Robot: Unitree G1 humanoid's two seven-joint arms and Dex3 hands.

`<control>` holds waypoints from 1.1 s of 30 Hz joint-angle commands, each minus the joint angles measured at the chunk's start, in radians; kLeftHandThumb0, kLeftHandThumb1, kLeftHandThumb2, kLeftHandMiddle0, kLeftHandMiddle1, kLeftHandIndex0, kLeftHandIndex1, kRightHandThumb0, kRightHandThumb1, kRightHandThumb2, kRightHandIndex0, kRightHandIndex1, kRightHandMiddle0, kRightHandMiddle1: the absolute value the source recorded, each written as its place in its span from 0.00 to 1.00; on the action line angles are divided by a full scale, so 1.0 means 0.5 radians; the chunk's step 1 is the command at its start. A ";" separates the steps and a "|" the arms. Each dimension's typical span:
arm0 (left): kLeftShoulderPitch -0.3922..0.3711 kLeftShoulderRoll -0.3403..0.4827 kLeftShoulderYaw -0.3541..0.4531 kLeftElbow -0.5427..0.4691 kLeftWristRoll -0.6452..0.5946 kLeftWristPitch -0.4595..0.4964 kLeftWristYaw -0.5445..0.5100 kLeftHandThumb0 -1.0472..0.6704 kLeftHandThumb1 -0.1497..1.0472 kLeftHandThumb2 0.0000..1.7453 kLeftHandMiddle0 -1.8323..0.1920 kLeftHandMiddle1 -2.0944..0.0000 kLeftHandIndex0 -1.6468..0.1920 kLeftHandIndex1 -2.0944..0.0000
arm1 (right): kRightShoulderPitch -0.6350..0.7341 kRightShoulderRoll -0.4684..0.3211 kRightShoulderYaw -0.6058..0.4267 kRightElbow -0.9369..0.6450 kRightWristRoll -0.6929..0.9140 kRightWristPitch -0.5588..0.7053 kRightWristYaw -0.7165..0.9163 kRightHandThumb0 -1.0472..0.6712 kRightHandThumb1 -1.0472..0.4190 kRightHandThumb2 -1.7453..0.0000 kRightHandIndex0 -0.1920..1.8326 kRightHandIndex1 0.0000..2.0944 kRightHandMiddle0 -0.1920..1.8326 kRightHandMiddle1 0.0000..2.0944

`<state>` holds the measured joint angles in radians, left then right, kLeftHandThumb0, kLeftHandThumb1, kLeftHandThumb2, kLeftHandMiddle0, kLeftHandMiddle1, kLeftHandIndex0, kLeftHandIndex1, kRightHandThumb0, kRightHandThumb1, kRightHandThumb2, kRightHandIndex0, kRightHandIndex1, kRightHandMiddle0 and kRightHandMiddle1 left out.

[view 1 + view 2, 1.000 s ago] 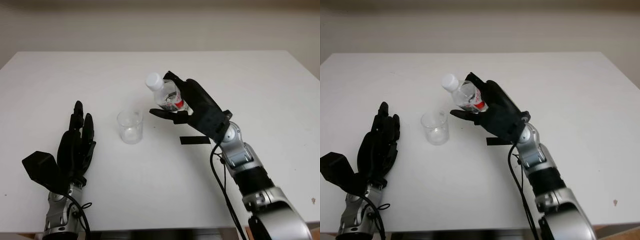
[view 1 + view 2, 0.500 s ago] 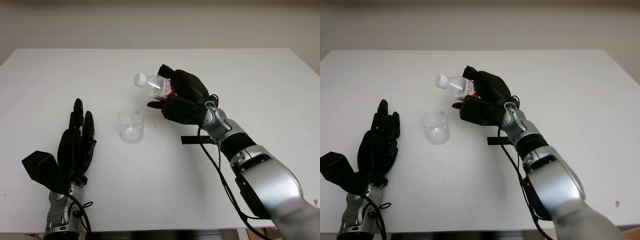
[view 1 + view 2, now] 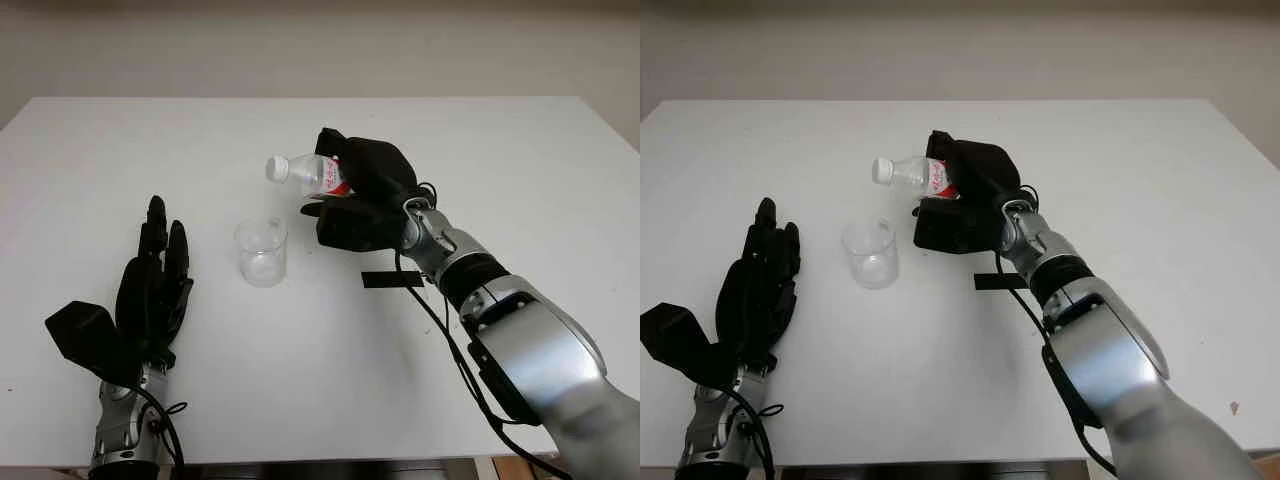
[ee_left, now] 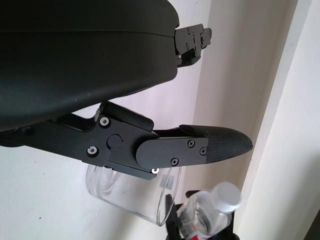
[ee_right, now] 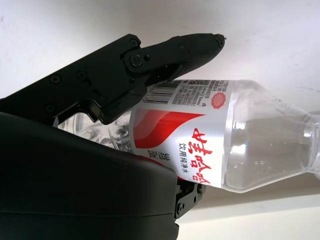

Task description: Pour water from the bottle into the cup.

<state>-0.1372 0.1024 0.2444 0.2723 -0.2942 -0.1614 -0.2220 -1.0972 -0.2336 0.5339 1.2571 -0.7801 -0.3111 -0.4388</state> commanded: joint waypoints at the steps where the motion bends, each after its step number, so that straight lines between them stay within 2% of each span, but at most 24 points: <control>1: 0.059 -0.030 -0.009 0.079 0.005 0.019 0.004 0.17 1.00 0.25 0.98 0.97 0.98 0.98 | -0.086 -0.040 0.073 -0.007 -0.078 -0.015 -0.098 0.37 0.00 0.84 0.69 1.00 0.46 1.00; 9: 0.073 -0.044 -0.014 0.068 0.018 0.021 0.027 0.16 1.00 0.25 0.98 0.97 0.98 0.97 | -0.120 -0.099 0.312 0.012 -0.341 -0.033 -0.399 0.38 0.00 0.85 0.71 1.00 0.42 1.00; 16: 0.088 -0.060 -0.015 0.059 0.025 0.020 0.037 0.17 1.00 0.26 0.99 0.98 0.98 0.98 | -0.125 -0.108 0.383 0.027 -0.402 -0.063 -0.591 0.36 0.00 0.83 0.72 1.00 0.43 1.00; 23: 0.093 -0.074 -0.019 0.070 0.036 0.004 0.040 0.16 1.00 0.26 0.99 0.97 0.98 0.97 | -0.122 -0.094 0.409 0.033 -0.422 -0.122 -0.774 0.35 0.00 0.87 0.71 1.00 0.47 1.00; 29: 0.101 -0.079 -0.023 0.066 0.042 0.001 0.035 0.17 1.00 0.26 0.99 0.98 0.99 0.98 | -0.127 -0.087 0.450 0.028 -0.461 -0.128 -0.955 0.34 0.00 0.87 0.69 1.00 0.42 1.00; 32: 0.103 -0.089 -0.021 0.064 0.040 0.006 0.039 0.17 1.00 0.27 0.99 0.97 0.99 0.98 | -0.135 -0.079 0.500 0.013 -0.529 -0.058 -1.115 0.33 0.00 0.89 0.69 1.00 0.43 1.00; 33: 0.103 -0.092 -0.022 0.061 0.039 0.012 0.043 0.17 1.00 0.27 0.99 0.97 0.99 0.98 | -0.139 -0.075 0.521 0.010 -0.556 -0.023 -1.164 0.32 0.00 0.89 0.68 1.00 0.40 1.00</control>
<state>-0.1300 0.0764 0.2410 0.2683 -0.2745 -0.1703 -0.2046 -1.1182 -0.2747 0.7864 1.2745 -1.0466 -0.3395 -0.9918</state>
